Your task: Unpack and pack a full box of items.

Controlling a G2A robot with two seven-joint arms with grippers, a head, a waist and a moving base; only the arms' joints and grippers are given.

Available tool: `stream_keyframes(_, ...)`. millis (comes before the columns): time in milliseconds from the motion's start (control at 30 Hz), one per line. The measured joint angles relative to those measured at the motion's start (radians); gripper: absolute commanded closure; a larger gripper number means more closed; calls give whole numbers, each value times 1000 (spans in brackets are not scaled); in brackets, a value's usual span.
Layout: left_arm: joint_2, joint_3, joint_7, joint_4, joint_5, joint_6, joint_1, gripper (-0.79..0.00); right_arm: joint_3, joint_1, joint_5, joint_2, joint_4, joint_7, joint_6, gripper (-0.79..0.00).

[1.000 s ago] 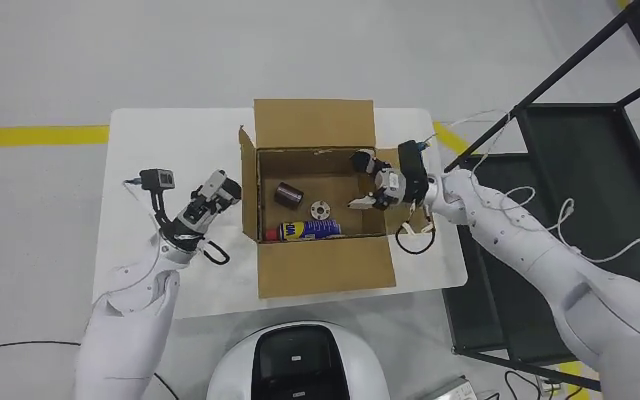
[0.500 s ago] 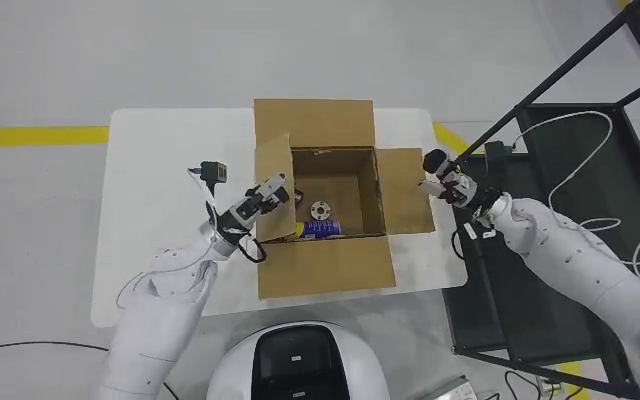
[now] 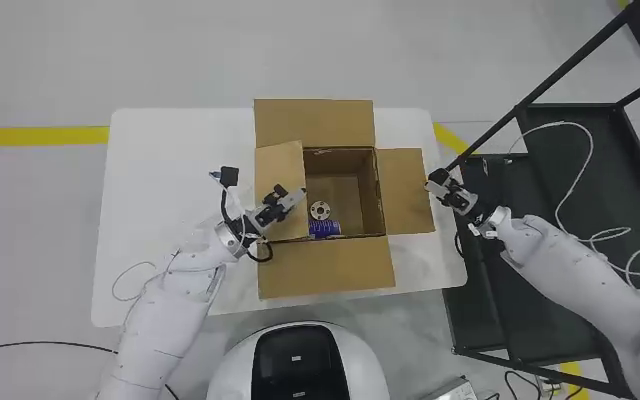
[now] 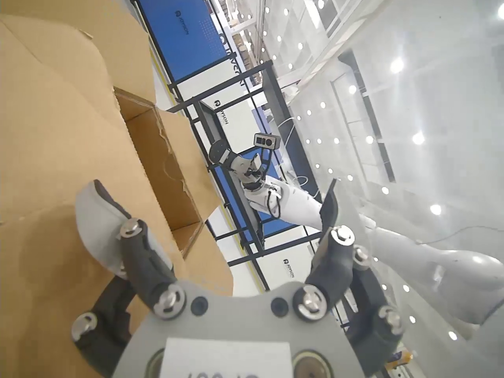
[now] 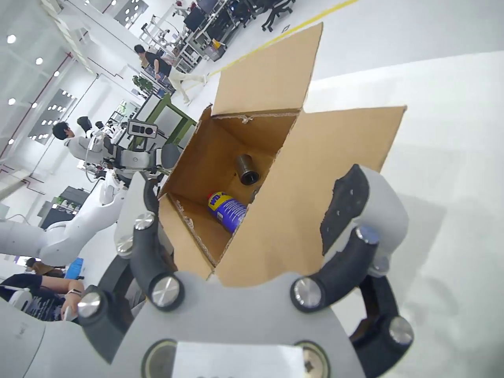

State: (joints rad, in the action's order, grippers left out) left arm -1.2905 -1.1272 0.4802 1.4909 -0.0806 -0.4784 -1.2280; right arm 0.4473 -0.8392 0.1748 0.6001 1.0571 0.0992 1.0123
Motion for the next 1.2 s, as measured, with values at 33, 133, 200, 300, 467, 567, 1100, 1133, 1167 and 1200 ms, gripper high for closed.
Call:
stream_keyframes(33,1,1,-5,1,-21,-4,-3,-785,-1,3,35,12,-8,-51,0,-785)
stream_keyframes(133,3,3,-13,4,-58,-13,-8,-785,6,10,118,41,-33,-167,0,-785)
stream_keyframes(200,3,3,-17,7,-66,-16,-12,-785,17,12,158,58,-52,-222,0,-785)
stream_keyframes(300,5,0,-19,14,-69,-16,-16,-785,50,10,211,82,-73,-289,0,-785)
stream_keyframes(467,9,-9,-21,33,-72,-20,-27,-785,169,-20,161,98,-60,-266,0,-785)
stream_keyframes(567,10,-11,-26,41,-65,-23,-33,-785,242,-62,104,96,-39,-243,0,-785)
stream_keyframes(1100,9,-10,-40,51,-27,-31,-44,-785,270,-76,89,97,-17,-235,0,-785)
stream_keyframes(1133,9,-10,-40,51,-27,-31,-44,-785,270,-76,89,97,-17,-235,0,-785)
stream_keyframes(1167,9,-10,-40,51,-27,-31,-44,-785,270,-76,89,97,-17,-235,0,-785)
stream_keyframes(1200,9,-10,-40,51,-27,-31,-44,-785,270,-76,89,97,-17,-235,0,-785)
